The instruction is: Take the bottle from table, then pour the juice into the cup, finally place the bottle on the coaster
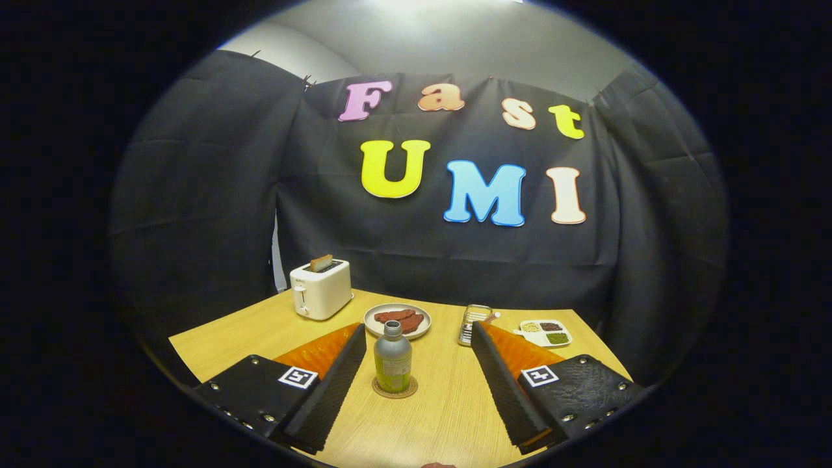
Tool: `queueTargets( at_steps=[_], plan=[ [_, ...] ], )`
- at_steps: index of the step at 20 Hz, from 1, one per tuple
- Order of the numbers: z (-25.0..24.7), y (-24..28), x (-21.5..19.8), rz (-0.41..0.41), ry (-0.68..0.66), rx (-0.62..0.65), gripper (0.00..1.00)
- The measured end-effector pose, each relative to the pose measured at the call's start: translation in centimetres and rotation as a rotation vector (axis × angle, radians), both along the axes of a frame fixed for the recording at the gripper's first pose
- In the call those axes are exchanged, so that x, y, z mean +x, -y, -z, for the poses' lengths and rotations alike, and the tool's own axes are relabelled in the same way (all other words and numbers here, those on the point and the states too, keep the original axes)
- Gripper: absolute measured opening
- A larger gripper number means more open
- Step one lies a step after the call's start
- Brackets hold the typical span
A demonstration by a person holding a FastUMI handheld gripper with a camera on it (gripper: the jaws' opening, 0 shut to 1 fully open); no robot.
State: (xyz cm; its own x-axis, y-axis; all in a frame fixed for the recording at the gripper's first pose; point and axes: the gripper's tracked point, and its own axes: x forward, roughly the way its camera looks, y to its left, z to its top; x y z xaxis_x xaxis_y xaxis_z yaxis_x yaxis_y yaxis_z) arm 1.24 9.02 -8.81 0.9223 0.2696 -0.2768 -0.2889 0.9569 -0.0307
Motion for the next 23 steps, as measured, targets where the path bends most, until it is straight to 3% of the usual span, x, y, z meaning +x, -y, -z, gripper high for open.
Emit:
queueTargets(
  at_steps=[7,23],
  plan=[
    [-3.3,1.8,-4.2,0.105,0.093,0.028,0.98],
    [-5.7,2.4,-4.2,0.118,0.170,0.018,0.98]
  ],
)
